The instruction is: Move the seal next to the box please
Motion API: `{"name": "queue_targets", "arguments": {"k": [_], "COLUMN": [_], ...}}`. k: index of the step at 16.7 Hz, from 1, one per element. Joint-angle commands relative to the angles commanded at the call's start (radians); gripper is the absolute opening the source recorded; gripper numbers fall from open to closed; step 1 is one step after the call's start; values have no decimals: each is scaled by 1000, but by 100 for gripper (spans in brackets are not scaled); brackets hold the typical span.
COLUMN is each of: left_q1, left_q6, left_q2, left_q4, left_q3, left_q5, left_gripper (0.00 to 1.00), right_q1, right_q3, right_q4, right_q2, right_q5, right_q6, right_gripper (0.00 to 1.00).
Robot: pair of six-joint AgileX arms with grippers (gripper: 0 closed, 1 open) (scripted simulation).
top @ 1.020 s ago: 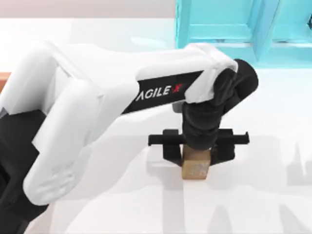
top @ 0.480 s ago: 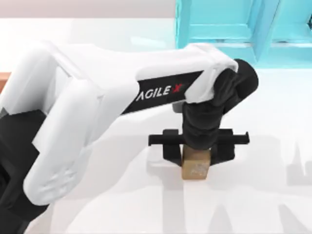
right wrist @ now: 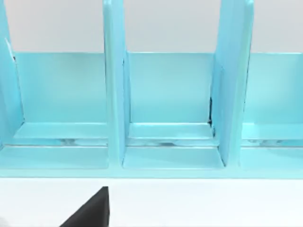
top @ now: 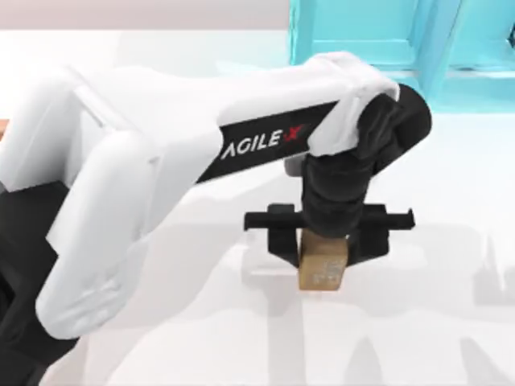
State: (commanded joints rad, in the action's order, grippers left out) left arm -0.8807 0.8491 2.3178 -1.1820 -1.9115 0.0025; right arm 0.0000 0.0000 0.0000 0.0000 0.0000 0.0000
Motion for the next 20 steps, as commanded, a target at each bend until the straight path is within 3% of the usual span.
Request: {"name": "queue_targets", "arguments": {"k": [10, 20], "left_q1": [12, 331], "left_q6": [-14, -333], "left_q2": [-16, 17], "left_q4": [-91, -292], "left_q3": [-83, -319], "left_q5": [0, 1], "left_gripper": [0, 0], "right_q1": [0, 0], "right_q3": [0, 0], "right_q4": [0, 0], "right_q2": [0, 0], "right_q5": [0, 0], "right_q6": [0, 0], "right_gripper": [100, 100]}}
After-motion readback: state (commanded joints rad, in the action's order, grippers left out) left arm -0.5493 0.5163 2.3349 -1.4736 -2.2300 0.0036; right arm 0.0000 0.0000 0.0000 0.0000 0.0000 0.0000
